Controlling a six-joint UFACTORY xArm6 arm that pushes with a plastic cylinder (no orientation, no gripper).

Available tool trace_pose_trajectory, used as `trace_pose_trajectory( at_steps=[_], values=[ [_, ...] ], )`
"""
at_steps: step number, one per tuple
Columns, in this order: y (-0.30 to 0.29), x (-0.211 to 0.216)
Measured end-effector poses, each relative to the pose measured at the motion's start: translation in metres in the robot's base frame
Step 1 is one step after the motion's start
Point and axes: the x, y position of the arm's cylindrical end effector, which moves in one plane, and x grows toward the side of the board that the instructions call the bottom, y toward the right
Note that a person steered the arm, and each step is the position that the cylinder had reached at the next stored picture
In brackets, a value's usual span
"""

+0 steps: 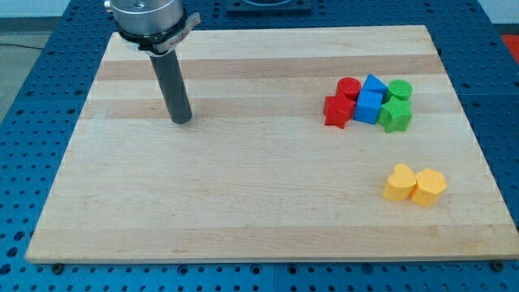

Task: Push the red blocks in opposite directions

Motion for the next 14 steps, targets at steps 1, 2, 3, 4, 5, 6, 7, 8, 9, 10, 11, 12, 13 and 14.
trace_pose_trajectory(
  at_steps=[1,2,3,4,5,6,7,8,9,10,11,12,13,14],
  values=[
    [0.002,0.0],
    [0.071,0.035],
    [0.169,0.042],
    [0.253,0.042],
    [0.292,0.034],
    [0.274,0.002],
    [0.277,-0.029],
    [0.274,-0.044],
    [0.262,-0.05],
    [0.255,-0.045],
    [0.235,-0.054],
    [0.24,-0.058],
    [0.251,-0.016],
    [0.24,0.003]
  ],
)
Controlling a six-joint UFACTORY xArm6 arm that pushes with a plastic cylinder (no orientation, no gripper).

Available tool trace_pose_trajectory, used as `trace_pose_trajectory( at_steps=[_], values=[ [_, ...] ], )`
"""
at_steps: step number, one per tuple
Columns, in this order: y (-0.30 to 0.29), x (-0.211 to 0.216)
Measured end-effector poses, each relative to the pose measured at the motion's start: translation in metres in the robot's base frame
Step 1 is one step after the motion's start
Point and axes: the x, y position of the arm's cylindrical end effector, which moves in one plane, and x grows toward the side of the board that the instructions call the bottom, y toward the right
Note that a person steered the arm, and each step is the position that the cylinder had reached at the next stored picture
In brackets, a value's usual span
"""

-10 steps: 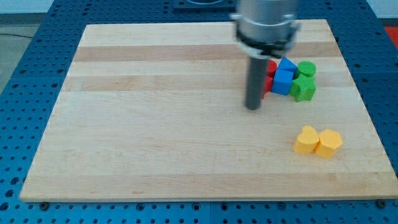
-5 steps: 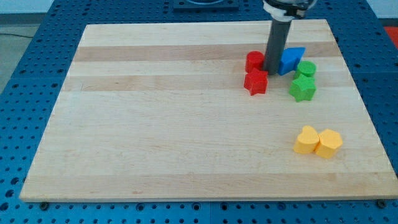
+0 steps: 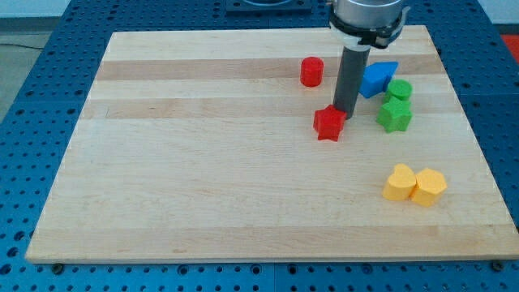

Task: Push the red blocks in opposite directions

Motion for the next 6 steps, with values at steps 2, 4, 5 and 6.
trace_pose_trajectory(
  at_steps=[2,4,5,6],
  values=[
    [-0.024,0.0],
    [-0.01,0.019],
    [-0.014,0.033],
    [-0.009,0.042]
  ],
)
